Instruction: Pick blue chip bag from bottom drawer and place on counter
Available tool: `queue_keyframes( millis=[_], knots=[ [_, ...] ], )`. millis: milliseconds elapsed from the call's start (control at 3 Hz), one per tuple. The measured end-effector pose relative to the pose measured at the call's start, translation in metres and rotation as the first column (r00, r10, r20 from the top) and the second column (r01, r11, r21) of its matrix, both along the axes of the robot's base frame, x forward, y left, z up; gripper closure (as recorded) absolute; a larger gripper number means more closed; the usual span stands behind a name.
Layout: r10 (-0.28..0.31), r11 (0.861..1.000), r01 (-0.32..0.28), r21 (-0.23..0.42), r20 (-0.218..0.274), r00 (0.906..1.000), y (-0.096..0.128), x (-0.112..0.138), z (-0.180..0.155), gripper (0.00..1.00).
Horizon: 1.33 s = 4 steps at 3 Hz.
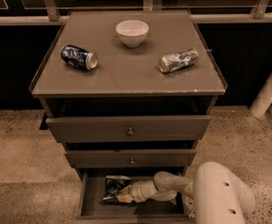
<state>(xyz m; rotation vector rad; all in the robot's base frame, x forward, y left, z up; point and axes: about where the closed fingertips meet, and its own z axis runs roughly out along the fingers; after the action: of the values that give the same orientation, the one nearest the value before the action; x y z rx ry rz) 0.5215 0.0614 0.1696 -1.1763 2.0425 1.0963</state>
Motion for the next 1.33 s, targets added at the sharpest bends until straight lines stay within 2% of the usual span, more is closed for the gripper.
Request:
queue_keyframes(
  millis=[333, 667, 1333],
  knots=[
    [-0.023, 1.000, 0.023, 0.006, 0.004, 0.9997, -0.007, -0.004, 0.010, 1.00],
    [-0.050, 0.999, 0.049, 0.017, 0.031, 0.9983, -0.029, -0.010, 0.047, 1.00],
    [-0.034, 0.999, 0.033, 0.013, 0.085, 0.9958, -0.073, -0.034, 0.148, 1.00]
  ],
)
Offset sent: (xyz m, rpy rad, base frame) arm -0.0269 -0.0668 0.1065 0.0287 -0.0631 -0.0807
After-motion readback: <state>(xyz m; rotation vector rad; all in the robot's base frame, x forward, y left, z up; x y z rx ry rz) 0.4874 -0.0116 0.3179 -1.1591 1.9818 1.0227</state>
